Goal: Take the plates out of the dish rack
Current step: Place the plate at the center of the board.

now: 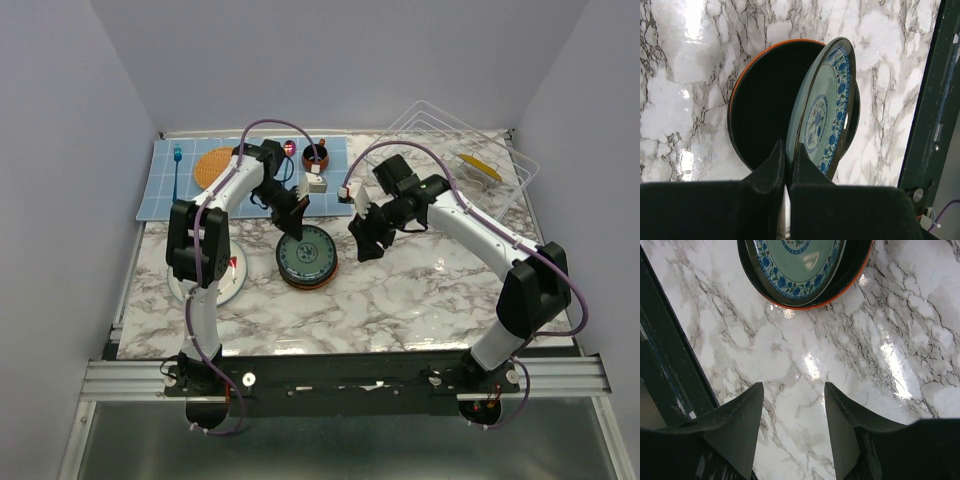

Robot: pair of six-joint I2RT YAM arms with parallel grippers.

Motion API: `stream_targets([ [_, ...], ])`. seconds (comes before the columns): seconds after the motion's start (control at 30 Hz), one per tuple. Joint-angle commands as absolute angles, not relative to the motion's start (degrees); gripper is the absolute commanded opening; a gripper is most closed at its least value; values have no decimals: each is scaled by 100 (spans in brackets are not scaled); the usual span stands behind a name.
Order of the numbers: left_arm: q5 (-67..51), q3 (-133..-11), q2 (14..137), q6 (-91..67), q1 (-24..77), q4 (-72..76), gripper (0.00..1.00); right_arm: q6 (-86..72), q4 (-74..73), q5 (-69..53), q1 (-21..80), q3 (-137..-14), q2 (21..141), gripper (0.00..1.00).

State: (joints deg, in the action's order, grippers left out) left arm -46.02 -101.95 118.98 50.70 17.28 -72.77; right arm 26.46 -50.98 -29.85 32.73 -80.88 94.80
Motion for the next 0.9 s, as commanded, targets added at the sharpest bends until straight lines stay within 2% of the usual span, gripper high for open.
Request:
stream_targets([
  [0.0, -4851, -10424, 11988, 5027, 1767, -7286, 0, 2681, -5001, -2883, 3322, -7998, 9396, 60],
  [0.4, -4738, -10407, 12050, 4957, 1793, -7225, 0, 2663, -4887, -2892, 3322, -7857, 9378, 60],
  [0.47, -4703, -10336, 12041, 4879, 1802, -7102, 13, 2663, -4887, -2883, 3322, -7849, 9378, 60],
  [0.63, -4500, -10222, 12006, 4755, 1811, -6847, 23, 2672, -4878, -2892, 3322, -7822, 9360, 60],
  [0.87, -4254, -10020, 11971, 4676, 1828, -6645, 28, 2654, -4869, -2900, 3322, -7787, 9352, 60],
])
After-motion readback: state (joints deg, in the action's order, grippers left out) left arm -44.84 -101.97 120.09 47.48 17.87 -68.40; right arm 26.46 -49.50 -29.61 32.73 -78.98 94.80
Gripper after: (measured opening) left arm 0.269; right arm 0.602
